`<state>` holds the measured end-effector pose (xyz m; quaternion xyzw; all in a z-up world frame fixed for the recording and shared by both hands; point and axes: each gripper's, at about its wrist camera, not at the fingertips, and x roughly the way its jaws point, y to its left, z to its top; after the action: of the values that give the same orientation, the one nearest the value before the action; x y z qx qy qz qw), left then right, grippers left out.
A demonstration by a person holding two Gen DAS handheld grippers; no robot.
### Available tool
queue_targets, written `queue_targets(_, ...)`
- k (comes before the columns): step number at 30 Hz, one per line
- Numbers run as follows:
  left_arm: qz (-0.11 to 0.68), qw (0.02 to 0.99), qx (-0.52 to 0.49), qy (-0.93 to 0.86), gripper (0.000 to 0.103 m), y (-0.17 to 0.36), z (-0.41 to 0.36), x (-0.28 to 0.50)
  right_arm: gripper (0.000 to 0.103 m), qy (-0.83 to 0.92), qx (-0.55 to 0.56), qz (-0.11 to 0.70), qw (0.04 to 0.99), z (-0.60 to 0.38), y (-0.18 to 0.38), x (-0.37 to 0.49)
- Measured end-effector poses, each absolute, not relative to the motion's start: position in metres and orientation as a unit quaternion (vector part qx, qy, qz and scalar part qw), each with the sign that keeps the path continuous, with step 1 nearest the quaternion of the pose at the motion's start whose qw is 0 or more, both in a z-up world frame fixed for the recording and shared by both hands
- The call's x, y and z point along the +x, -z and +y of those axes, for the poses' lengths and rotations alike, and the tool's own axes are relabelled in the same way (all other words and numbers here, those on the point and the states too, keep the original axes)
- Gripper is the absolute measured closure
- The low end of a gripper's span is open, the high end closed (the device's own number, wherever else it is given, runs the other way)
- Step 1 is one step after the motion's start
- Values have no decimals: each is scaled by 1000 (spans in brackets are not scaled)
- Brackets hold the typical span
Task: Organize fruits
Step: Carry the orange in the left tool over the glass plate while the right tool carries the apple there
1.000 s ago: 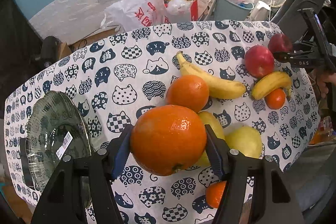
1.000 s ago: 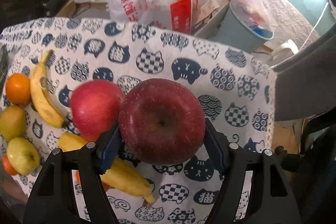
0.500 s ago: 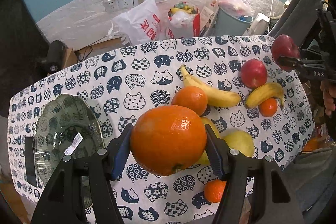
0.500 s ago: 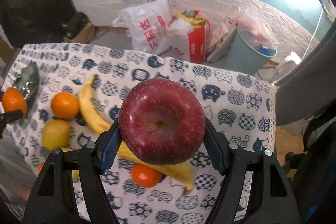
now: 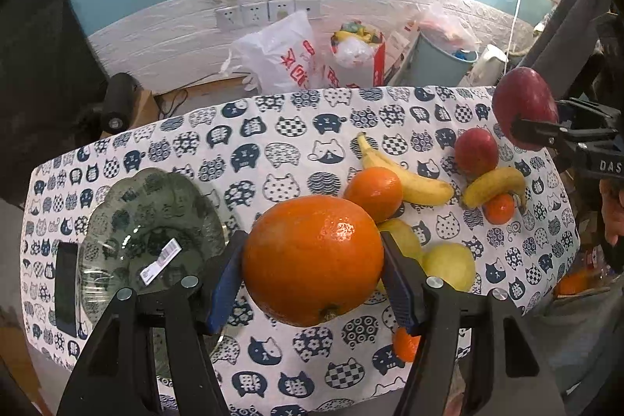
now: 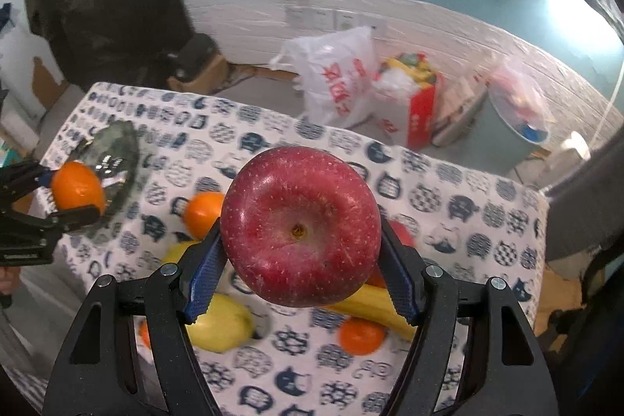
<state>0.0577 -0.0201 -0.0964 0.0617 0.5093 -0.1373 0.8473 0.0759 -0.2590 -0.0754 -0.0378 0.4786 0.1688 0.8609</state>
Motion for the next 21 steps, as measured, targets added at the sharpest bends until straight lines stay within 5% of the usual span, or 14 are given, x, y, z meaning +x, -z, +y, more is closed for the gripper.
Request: queue_targets(21,515,854,5,74,36,104,75,51,30,-282,-76,496,817,-100,85,90)
